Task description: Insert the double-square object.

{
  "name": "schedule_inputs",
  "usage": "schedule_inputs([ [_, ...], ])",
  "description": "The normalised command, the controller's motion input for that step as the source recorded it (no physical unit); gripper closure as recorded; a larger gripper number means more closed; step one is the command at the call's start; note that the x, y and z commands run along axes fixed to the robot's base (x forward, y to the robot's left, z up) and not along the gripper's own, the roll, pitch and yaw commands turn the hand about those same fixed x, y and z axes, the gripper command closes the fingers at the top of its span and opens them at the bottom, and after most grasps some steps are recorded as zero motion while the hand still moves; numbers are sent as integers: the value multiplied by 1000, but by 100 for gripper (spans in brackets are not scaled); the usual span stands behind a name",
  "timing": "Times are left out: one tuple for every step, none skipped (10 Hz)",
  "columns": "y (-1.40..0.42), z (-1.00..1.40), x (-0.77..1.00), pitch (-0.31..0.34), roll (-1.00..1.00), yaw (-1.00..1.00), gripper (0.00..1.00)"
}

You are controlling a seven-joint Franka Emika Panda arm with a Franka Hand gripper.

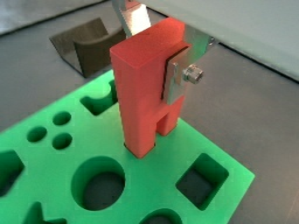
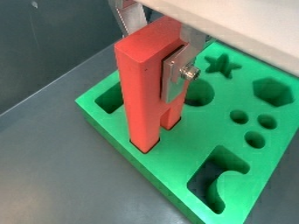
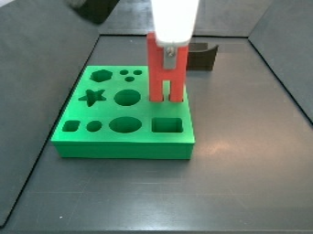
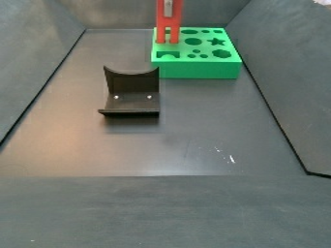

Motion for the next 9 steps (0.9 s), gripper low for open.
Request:
schedule_inputs([
  [0,-363,-197,-323,-13,0,100],
  [0,-249,-117,-183,0,0,100],
  [-57,-206,0,-91,54,0,100],
  [-297,-203,43,19,440,14,100],
  [-340,-166,129,71,500,20,100],
  [-363,-86,171,121,500,0,100],
  [-263,-26,149,156,500,0,100],
  [0,-43,69,37,9,0,100],
  [-37,0,0,0,59,0,100],
])
